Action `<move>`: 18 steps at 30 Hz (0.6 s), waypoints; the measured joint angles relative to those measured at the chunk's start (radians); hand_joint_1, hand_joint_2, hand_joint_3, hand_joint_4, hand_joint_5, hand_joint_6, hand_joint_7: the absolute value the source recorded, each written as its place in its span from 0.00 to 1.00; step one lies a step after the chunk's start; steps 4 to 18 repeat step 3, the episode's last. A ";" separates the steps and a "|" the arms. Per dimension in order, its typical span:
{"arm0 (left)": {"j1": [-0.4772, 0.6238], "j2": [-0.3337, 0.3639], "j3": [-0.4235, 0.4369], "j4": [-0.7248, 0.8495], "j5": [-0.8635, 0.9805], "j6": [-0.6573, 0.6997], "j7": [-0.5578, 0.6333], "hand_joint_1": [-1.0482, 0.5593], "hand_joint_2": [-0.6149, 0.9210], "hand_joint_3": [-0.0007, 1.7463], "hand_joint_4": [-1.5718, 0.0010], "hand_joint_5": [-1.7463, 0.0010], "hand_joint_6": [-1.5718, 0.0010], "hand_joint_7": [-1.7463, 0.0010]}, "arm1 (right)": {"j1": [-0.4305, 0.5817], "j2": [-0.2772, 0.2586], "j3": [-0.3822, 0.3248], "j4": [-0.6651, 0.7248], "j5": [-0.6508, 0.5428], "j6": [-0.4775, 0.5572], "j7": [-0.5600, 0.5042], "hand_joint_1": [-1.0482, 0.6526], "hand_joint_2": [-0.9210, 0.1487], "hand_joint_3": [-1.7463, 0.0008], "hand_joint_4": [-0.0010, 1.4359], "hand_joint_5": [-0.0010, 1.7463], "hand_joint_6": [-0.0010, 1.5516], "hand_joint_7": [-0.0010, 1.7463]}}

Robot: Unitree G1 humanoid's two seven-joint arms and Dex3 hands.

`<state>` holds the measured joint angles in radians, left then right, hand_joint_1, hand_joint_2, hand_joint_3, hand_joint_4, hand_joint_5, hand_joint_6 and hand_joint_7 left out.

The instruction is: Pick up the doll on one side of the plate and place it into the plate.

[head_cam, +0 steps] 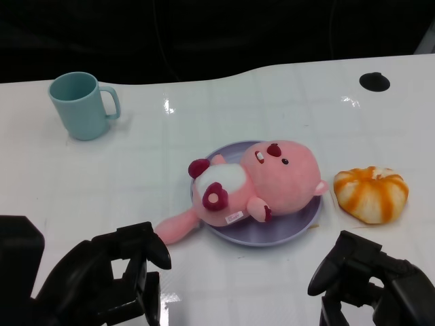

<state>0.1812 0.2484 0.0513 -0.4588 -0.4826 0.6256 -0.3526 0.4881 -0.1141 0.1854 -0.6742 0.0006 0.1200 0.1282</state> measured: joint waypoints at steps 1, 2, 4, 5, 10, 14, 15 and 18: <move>0.000 0.001 0.000 0.000 0.001 0.000 0.000 0.61 0.66 0.86 0.40 0.00 0.50 0.03 | 0.000 0.000 0.000 0.000 0.000 0.000 0.000 0.65 0.48 0.21 0.50 1.00 0.41 0.87; 0.000 0.004 -0.001 0.000 0.002 -0.002 -0.001 0.62 0.66 0.86 0.41 0.00 0.50 0.03 | 0.001 0.000 0.001 0.000 -0.001 0.000 0.000 0.65 0.49 0.21 0.50 1.00 0.41 0.87; 0.000 0.007 -0.001 0.000 0.003 -0.005 -0.003 0.62 0.66 0.86 0.41 0.00 0.50 0.03 | 0.002 0.000 0.001 0.000 -0.002 0.000 0.000 0.65 0.49 0.21 0.50 1.00 0.41 0.87; 0.000 0.007 -0.001 0.000 0.003 -0.005 -0.003 0.62 0.66 0.86 0.41 0.00 0.50 0.03 | 0.002 0.000 0.001 0.000 -0.002 0.000 0.000 0.65 0.49 0.21 0.50 1.00 0.41 0.87; 0.000 0.007 -0.001 0.000 0.003 -0.005 -0.003 0.62 0.66 0.86 0.41 0.00 0.50 0.03 | 0.002 0.000 0.001 0.000 -0.002 0.000 0.000 0.65 0.49 0.21 0.50 1.00 0.41 0.87; 0.000 0.007 -0.001 0.000 0.003 -0.005 -0.003 0.62 0.66 0.86 0.41 0.00 0.50 0.03 | 0.002 0.000 0.001 0.000 -0.002 0.000 0.000 0.65 0.49 0.21 0.50 1.00 0.41 0.87; 0.000 0.007 -0.001 0.000 0.003 -0.005 -0.003 0.62 0.66 0.86 0.41 0.00 0.50 0.03 | 0.002 0.000 0.001 0.000 -0.002 0.000 0.000 0.65 0.49 0.21 0.50 1.00 0.41 0.87; 0.000 0.007 -0.001 0.000 0.003 -0.005 -0.003 0.62 0.66 0.86 0.41 0.00 0.50 0.03 | 0.002 0.000 0.001 0.000 -0.002 0.000 0.000 0.65 0.49 0.21 0.50 1.00 0.41 0.87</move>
